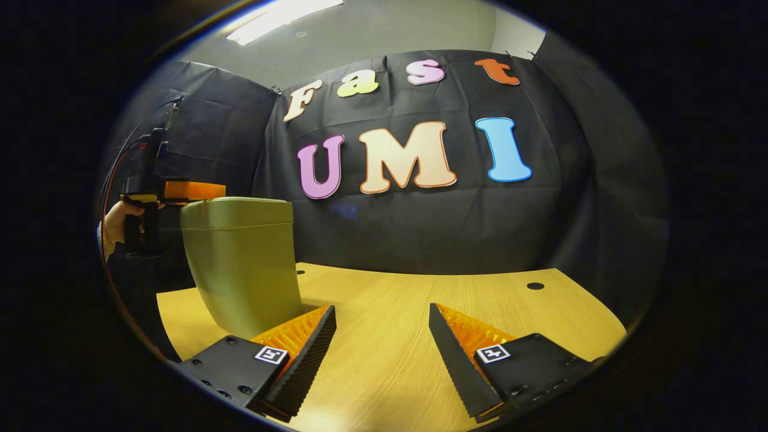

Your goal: Press the lid of the desktop garbage bin to open it, pick up the crumpled paper on the desktop and throw it into the bin, then pick up the pop can on the desktop and drop it into the bin, and finally close the garbage bin lid.

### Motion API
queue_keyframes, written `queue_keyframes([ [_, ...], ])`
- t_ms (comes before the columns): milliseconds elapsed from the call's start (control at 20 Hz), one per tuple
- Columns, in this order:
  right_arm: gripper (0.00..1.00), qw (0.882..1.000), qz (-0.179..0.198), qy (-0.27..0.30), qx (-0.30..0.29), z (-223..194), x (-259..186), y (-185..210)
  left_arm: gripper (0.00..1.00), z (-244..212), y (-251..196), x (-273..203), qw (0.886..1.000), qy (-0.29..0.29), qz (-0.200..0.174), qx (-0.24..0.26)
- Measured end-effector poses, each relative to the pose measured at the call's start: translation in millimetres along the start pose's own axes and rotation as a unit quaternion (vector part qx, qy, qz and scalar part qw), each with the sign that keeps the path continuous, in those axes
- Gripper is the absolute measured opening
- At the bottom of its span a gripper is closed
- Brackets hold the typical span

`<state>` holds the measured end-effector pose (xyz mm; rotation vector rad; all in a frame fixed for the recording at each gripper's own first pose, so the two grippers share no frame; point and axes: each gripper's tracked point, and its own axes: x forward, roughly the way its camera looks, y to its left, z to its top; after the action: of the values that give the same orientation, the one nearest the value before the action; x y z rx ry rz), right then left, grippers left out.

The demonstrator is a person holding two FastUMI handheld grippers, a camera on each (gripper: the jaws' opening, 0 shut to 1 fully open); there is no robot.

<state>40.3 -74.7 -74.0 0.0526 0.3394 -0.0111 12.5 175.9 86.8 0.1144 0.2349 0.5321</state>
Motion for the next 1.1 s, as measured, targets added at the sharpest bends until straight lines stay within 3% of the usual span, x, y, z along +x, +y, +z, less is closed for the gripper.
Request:
queue_keyframes([
  [300,0.98,1.0,0.009,0.007,-0.003,-5,3,9,0.92,3,0,0,0.999,-0.037,0.007,0.012],
  [700,0.98,1.0,0.01,0.004,-0.011,-5,6,19,0.91,26,-16,-5,0.996,-0.072,-0.049,0.03],
  [750,0.98,1.0,0.009,0.003,-0.011,-5,6,19,0.94,40,-26,-9,0.994,-0.088,-0.063,0.028],
  [900,0.98,1.0,0.008,0.006,-0.015,-8,8,21,0.92,67,-65,-21,0.984,-0.134,-0.114,0.018],
  [1000,0.98,1.0,0.005,0.008,-0.021,-10,10,23,0.95,64,-101,-30,0.976,-0.145,-0.163,0.0],
  [1100,0.98,1.0,0.008,0.014,-0.025,-14,13,29,0.91,47,-135,-39,0.968,-0.138,-0.211,-0.015],
])
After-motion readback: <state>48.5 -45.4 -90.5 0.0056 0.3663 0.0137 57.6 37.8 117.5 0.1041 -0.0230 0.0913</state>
